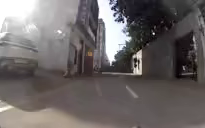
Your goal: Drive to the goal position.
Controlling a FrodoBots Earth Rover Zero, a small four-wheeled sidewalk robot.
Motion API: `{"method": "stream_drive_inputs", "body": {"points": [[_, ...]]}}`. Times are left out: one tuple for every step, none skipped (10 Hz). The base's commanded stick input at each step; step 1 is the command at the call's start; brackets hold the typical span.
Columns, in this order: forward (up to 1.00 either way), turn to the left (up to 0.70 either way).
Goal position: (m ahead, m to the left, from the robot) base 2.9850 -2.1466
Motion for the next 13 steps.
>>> {"method": "stream_drive_inputs", "body": {"points": [[1.0, -0.4], [1.0, -0.14], [1.0, 0.0], [1.0, 0.0], [1.0, 0.0], [1.0, 0.0], [1.0, 0.0], [1.0, 0.0], [1.0, 0.0], [1.0, 0.0], [1.0, 0.0], [1.0, 0.0], [1.0, 0.0]]}}
